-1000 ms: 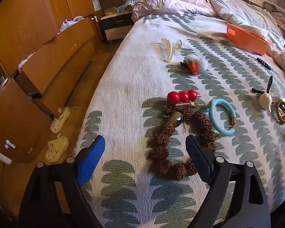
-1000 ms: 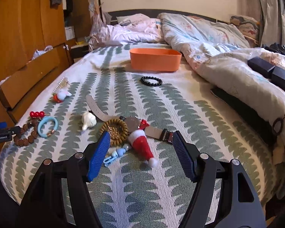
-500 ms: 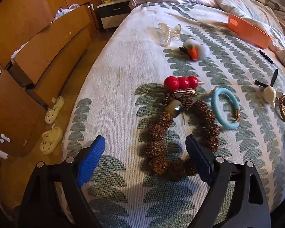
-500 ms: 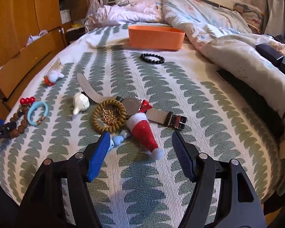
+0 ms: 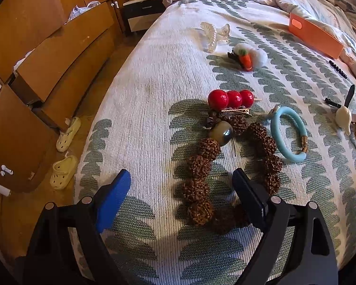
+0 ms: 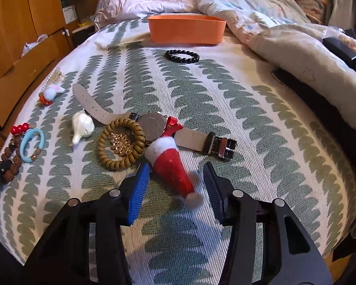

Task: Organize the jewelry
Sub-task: 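Grasp the brown seed-bead bracelet with the left tool while the right tool grasps the Santa hat, then carry the bracelet with the left tool while the right tool carries the hat toward the basket, releasing both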

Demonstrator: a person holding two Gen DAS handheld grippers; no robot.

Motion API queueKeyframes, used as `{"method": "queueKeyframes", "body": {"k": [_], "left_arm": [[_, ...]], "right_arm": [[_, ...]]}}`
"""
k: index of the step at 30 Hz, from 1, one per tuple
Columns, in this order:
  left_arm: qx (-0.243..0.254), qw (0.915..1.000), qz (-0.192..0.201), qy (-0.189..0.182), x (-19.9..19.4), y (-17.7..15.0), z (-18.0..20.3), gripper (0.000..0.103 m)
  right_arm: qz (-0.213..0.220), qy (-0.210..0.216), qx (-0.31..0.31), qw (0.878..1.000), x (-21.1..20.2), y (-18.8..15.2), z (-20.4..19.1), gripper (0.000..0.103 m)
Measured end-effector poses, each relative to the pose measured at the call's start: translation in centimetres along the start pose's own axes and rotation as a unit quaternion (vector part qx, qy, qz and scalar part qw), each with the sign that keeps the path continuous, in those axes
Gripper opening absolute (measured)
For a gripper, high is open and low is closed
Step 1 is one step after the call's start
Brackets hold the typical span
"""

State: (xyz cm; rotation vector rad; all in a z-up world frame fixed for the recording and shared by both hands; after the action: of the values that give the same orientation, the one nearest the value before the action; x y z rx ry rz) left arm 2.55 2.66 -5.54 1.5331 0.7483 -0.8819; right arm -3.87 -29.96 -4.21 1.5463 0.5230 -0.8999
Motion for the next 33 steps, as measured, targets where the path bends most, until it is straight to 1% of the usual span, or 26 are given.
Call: {"method": "queueKeyframes", "body": {"k": [5, 9, 10, 11, 13, 14, 16, 18, 21, 23, 25, 26, 27, 28, 30, 32, 33], "left_arm": [[-0.004, 1.0, -0.001, -0.001, 0.2, 0.0, -0.2, 0.09], [-0.004, 1.0, -0.002, -0.001, 0.3, 0.1, -0.2, 0.091], [-0.004, 1.0, -0.002, -0.001, 0.3, 0.1, -0.3, 0.091], [-0.003, 1.0, -0.001, -0.001, 0.4, 0.0, -0.3, 0.091], [-0.003, 1.0, 0.001, -0.001, 0.4, 0.0, -0.3, 0.091], [-0.001, 1.0, 0.003, 0.0, 0.4, 0.0, -0.2, 0.091], [0.001, 1.0, 0.006, 0.003, 0.4, 0.0, 0.0, 0.091], [0.003, 0.9999, 0.009, 0.005, 0.4, -0.1, 0.2, 0.09], [0.006, 0.9999, 0.013, 0.001, 0.1, -0.1, 0.4, 0.083], [0.011, 0.9998, 0.018, 0.003, 0.0, -0.1, 0.5, 0.077], [0.016, 0.9996, 0.022, 0.004, -0.2, -0.2, 0.7, 0.065], [0.016, 0.9996, 0.024, -0.003, -0.3, -0.2, 0.7, 0.055], [0.014, 0.9995, 0.027, -0.006, -0.4, -0.1, 0.6, 0.049], [0.013, 0.9995, 0.027, -0.012, -0.5, -0.1, 0.6, 0.038], [0.009, 0.9994, 0.026, -0.02, -0.5, 0.0, 0.5, 0.035], [0.006, 0.9993, 0.027, -0.026, -0.6, 0.0, 0.4, 0.024], [0.006, 0.9992, 0.026, -0.031, -0.7, 0.0, 0.4, 0.022]], "right_arm": [[-0.008, -0.004, 0.004, 1.0, 0.7, 0.1, 0.1, 0.05], [-0.009, -0.002, 0.006, 1.0, 0.8, 0.1, 0.1, 0.049], [-0.01, 0.003, 0.01, 1.0, 0.8, 0.1, 0.2, 0.044], [-0.011, 0.009, 0.012, 1.0, 0.8, 0.1, 0.2, 0.041], [-0.009, 0.017, 0.011, 1.0, 0.7, 0.0, 0.1, 0.031], [-0.01, 0.021, 0.011, 1.0, 0.7, 0.0, 0.0, 0.029], [-0.009, 0.031, 0.015, 0.999, 0.5, -0.1, 0.1, 0.021], [-0.006, 0.041, 0.023, 0.999, 0.3, -0.1, 0.3, 0.02], [-0.006, 0.058, 0.036, 0.998, 0.0, -0.2, 0.8, 0.019], [-0.003, 0.068, 0.043, 0.997, -0.2, -0.2, 1.0, 0.019], [0.006, 0.074, 0.049, 0.996, -0.7, -0.2, 1.1, 0.019], [0.01, 0.076, 0.052, 0.996, -1.0, -0.2, 1.3, 0.019], [0.014, 0.078, 0.055, 0.995, -1.2, -0.1, 1.4, 0.019], [0.017, 0.081, 0.059, 0.995, -1.4, -0.1, 1.6, 0.019], [0.02, 0.086, 0.066, 0.994, -1.6, -0.1, 1.9, 0.019], [0.026, 0.086, 0.067, 0.994, -1.8, -0.1, 1.9, 0.019], [0.029, 0.088, 0.067, 0.993, -1.9, -0.1, 2.0, 0.019]]}}
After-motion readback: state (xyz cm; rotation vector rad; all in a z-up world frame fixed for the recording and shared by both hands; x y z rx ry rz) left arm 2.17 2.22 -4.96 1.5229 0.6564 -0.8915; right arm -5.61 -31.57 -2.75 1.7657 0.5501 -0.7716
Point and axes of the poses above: each gripper's, at about its wrist camera, not at the fingertips, and x roughly the way its jaws point, z to its right, y to its top, the point moved 1 cm from there along x, roughly the way its jaws point, and after that the axes turned 3 degrees about -y, right-handed, at the moved point
